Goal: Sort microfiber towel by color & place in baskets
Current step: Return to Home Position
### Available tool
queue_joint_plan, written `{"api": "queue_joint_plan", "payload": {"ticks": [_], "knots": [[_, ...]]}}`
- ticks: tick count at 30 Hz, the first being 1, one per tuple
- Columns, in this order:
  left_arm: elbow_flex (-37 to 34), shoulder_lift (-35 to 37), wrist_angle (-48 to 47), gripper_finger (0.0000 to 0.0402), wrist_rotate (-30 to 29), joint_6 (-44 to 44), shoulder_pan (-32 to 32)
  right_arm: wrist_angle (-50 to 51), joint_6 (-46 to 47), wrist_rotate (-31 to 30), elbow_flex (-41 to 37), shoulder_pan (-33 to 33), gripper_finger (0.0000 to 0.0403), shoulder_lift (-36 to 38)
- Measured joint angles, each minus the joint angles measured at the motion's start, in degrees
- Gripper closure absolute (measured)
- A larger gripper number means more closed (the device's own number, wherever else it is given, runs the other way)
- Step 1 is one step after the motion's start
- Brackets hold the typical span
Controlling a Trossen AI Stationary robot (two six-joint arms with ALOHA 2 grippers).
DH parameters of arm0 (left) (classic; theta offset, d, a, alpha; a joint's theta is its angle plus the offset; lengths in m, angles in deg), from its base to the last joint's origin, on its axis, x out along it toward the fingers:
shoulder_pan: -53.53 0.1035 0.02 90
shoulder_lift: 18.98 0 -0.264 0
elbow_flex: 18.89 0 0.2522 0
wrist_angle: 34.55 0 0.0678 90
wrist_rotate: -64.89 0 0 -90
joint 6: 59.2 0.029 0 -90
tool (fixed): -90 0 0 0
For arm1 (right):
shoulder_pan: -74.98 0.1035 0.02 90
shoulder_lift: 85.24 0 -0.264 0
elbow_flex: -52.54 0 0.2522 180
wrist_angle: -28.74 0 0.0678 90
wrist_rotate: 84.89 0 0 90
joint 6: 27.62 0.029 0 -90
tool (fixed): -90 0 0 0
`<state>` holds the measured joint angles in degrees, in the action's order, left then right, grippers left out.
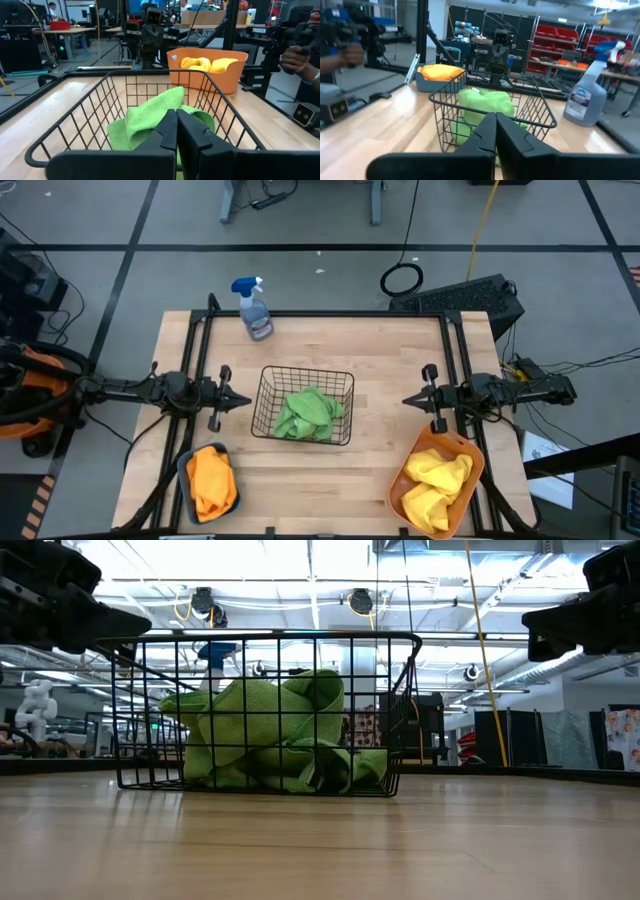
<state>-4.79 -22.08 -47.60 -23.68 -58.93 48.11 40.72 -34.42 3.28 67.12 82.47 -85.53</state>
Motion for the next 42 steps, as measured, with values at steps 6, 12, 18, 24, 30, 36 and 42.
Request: {"api": "queue_joint_plan", "payload": {"ticks": [6, 12, 18, 24, 30, 36, 42], "knots": [[0.0, 0.1, 0.0, 0.0398, -0.2, 0.2, -0.5, -0.5, -4.4, -1.2, 0.0, 0.0, 0.0403, 0.0], [0.0, 0.2, 0.0, 0.0398, -0.4, -0.4, -1.0, 0.4, -4.4, 0.3, 0.0, 0.0, 0.0403, 0.0], [0.0, 0.2, 0.2, 0.0398, -2.0, 0.2, -1.3, 0.5, -8.0, 4.4, 0.0, -0.2, 0.0403, 0.0], [0.0, 0.2, 0.2, 0.0398, -2.1, -0.4, -1.3, 0.7, -6.8, 3.1, 0.0, -3.6, 0.0403, 0.0], [0.0, 0.2, 0.2, 0.0398, -2.1, 0.0, -1.3, 0.7, -2.4, 3.0, 0.0, -6.6, 0.0403, -1.3], [0.0, 0.2, 0.2, 0.0398, -2.1, 1.7, -1.3, 0.7, -1.4, 2.9, 0.0, -8.0, 0.0403, -5.1], [0.0, 1.0, 0.6, 0.0398, -3.6, 3.5, -0.7, 0.5, 1.1, 3.2, 0.0, -8.2, 0.0403, -6.0]]}}
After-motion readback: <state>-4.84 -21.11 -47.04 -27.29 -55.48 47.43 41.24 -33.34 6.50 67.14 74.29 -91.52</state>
